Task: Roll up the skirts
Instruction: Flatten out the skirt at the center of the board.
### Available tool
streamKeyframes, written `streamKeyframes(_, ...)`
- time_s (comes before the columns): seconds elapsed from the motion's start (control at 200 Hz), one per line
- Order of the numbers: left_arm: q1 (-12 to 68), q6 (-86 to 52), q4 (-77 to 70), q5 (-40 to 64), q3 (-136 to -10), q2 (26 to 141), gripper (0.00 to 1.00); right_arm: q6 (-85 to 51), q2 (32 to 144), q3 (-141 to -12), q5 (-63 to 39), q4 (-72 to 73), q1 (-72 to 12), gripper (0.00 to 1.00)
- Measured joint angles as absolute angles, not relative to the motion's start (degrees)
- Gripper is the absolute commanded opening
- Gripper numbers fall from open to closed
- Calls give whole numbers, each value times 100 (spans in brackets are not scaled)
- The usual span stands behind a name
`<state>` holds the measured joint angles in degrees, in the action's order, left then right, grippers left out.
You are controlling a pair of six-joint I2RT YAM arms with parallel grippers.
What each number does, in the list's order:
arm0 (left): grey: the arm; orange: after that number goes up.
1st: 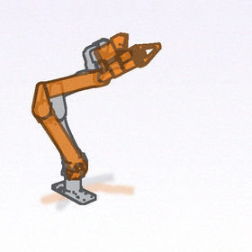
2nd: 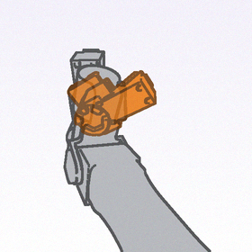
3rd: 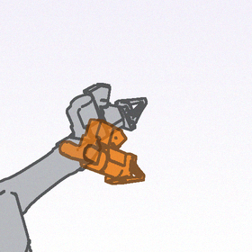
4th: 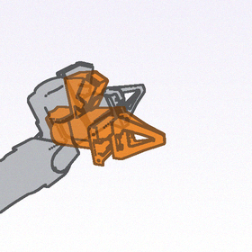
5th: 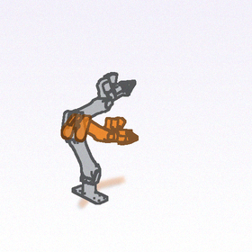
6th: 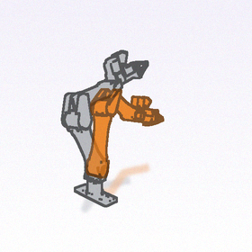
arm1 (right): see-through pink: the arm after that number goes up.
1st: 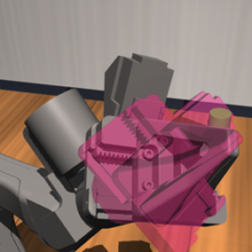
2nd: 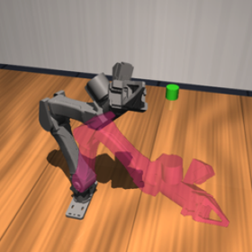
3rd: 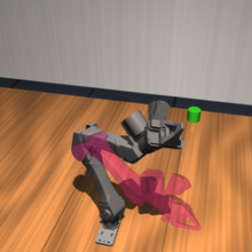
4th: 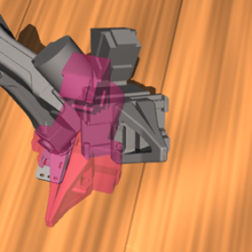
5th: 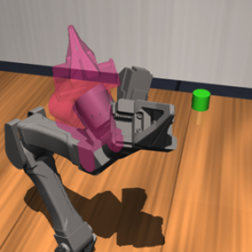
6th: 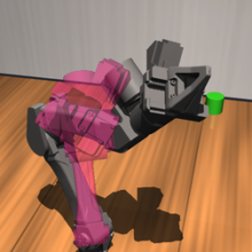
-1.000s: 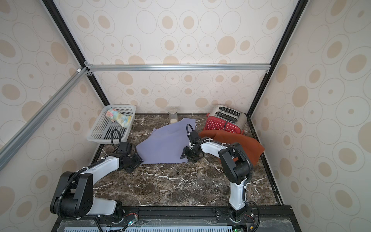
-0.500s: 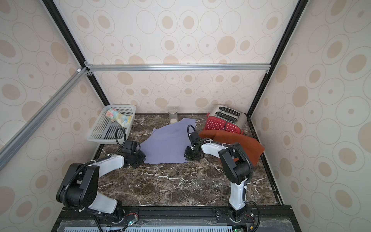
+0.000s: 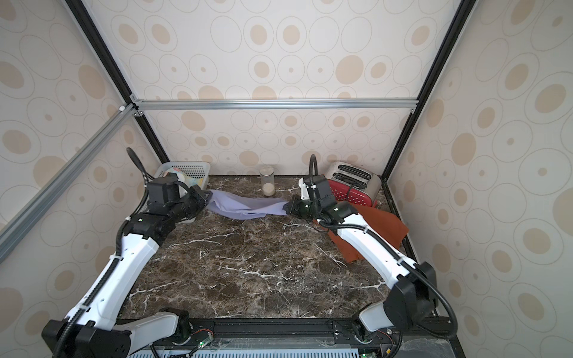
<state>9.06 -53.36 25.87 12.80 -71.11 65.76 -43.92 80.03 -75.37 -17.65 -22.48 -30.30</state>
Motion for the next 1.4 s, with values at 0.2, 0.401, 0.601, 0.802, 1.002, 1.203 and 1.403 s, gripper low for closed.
streamKeyframes(0.2,906,-5092,2965,1555,-7697,5811,0,-4056,6757,-7564,-1551,-2462,-3430,0)
streamKeyframes(0.401,906,-4932,3341,1791,-8034,4908,0,-3813,5642,-7596,-1487,-2615,-4086,0)
streamKeyframes(0.601,906,-4967,3433,1940,-8302,4593,0,-3800,5518,-7596,-1393,-2635,-4178,0)
streamKeyframes(0.802,899,-5341,3430,1660,-7846,5572,0,-3769,6510,-7854,-729,-2936,-3909,0)
streamKeyframes(1.002,882,-5544,3284,1549,-8560,8871,64,-4261,9043,-8447,-1221,-2930,-2279,4)
streamKeyframes(1.203,864,-5428,3839,1380,-11351,12342,99,-4351,12086,-10508,-1975,-3581,-1494,46)
streamKeyframes(1.403,873,-5146,4292,851,-10689,11721,99,-3833,11681,-10694,-1863,-4007,-1406,70)
